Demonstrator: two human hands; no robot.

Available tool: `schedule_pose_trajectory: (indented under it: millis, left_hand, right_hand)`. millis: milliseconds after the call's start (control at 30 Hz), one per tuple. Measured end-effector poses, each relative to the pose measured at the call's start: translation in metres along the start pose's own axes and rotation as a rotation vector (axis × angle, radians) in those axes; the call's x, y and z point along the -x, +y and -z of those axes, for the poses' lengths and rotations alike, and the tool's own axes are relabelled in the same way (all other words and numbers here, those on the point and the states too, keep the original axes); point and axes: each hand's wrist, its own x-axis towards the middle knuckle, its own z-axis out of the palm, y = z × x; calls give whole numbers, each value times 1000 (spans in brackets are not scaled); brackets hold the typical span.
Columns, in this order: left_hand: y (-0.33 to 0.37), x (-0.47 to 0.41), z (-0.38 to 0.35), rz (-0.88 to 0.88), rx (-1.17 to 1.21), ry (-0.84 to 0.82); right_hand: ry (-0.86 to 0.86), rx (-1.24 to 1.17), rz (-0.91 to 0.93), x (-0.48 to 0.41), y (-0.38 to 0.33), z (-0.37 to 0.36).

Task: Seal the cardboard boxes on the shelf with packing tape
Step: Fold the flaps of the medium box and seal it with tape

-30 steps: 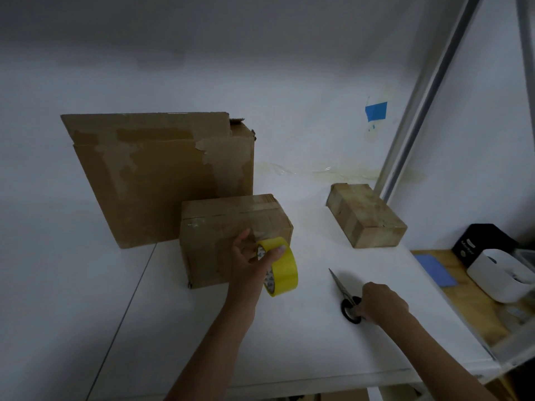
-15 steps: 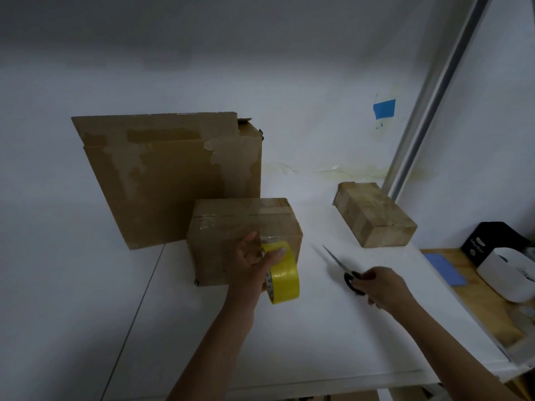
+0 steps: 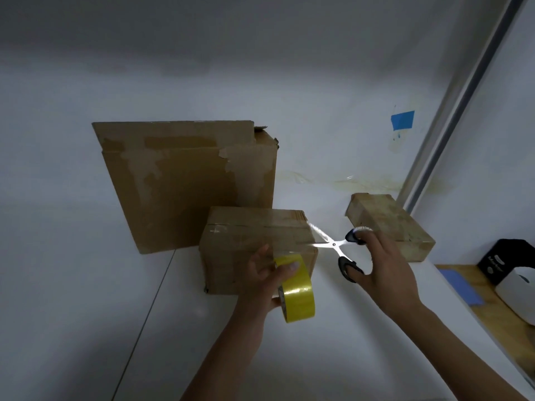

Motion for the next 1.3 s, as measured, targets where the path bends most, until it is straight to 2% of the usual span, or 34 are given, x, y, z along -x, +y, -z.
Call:
schedule_pose_trajectory:
  millis: [300, 633, 833, 1000, 1100, 1200, 1267, 1300]
  left_hand:
    - [2, 4, 0, 29, 13, -32]
    - [2, 4, 2, 9, -6, -52]
    - [-1, 1, 4, 27, -7, -42]
    - [-4, 1, 10, -11, -188, -85]
    - [-3, -7, 24, -33, -280, -273]
    - [0, -11, 35, -51, -344, -440]
    - [4, -13, 34, -69, -308, -427]
    - [7, -14, 31, -81, -277, -405]
  right_hand:
    - [-1, 124, 246, 5, 7, -9]
    - [47, 87, 257, -1, -14, -28]
    - [59, 157, 267, 1, -16, -23]
    - [72, 191, 212, -2, -20, -15]
    - [91, 219, 181, -5, -12, -7]
    - [183, 172, 18, -7, 5, 4]
    - [182, 82, -146, -4, 17, 7]
    - [128, 22, -233, 0, 26, 3]
